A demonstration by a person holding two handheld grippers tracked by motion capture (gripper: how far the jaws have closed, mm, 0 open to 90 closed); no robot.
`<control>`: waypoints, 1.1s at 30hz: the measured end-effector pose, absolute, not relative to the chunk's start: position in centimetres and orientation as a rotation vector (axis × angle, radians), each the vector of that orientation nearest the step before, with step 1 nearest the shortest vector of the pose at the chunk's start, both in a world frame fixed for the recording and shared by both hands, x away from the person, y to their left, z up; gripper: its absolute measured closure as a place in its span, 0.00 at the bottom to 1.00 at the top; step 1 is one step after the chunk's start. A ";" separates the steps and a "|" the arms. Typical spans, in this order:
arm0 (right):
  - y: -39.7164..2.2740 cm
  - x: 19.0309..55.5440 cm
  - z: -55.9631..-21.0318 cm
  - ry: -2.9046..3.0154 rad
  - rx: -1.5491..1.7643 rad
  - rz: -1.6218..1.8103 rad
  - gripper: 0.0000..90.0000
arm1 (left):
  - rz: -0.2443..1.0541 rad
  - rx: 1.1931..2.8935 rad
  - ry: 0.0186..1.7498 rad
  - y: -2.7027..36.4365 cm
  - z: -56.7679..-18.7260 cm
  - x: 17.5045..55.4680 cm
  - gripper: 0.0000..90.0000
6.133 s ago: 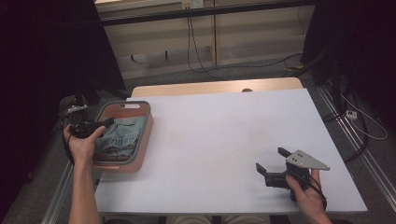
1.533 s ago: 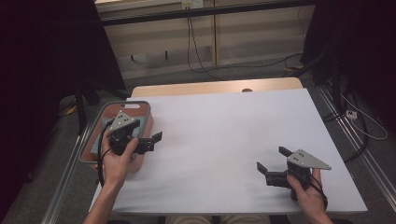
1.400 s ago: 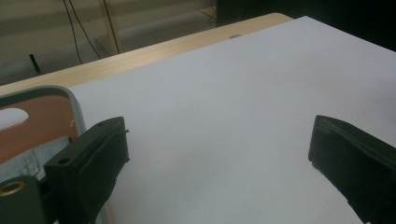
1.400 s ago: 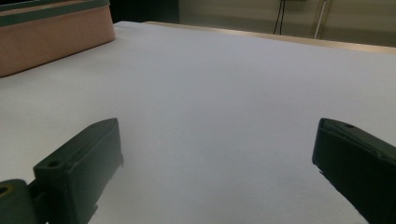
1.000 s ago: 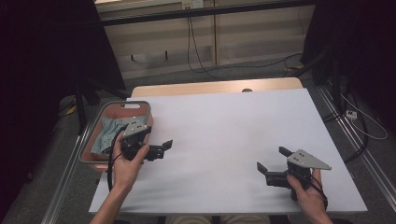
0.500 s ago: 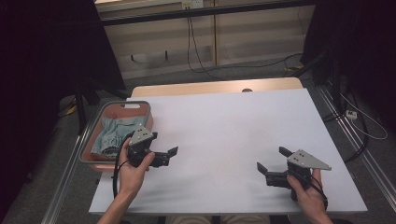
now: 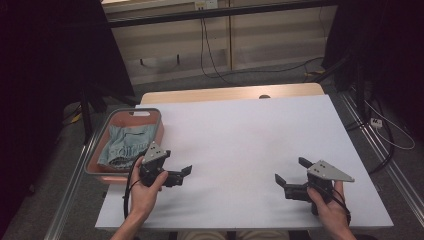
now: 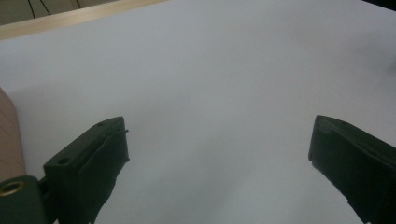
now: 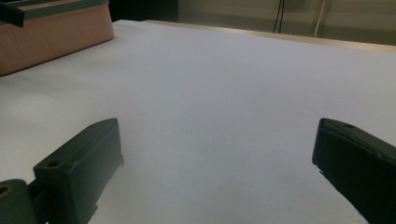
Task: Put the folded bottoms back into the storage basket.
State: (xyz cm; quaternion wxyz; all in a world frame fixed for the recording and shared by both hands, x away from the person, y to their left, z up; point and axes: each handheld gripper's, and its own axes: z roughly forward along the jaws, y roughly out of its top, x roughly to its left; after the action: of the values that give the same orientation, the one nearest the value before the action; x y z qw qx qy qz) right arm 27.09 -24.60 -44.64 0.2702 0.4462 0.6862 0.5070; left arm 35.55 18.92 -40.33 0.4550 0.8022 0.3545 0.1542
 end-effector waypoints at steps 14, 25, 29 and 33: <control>-24.6 27.1 -44.7 1.851 1.205 1.363 0.02 | 0.371 2.025 0.898 18.8 -42.4 34.5 0.06; -24.6 27.1 -44.7 1.855 1.212 1.353 0.02 | 0.381 2.003 0.932 19.4 -44.0 34.0 0.06; -24.7 27.0 -44.7 1.855 1.217 1.345 0.02 | 0.375 1.996 0.938 19.6 -44.3 33.9 0.06; -24.8 26.9 -44.7 1.855 1.226 1.340 0.02 | 0.390 1.961 0.915 19.8 -44.0 33.7 0.06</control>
State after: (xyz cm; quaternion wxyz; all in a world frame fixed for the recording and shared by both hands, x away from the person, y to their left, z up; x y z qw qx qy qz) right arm 26.93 -24.76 -44.73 0.2696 0.4547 0.6881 0.4970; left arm 33.69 19.80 -44.02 0.4541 0.7946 0.3706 0.1580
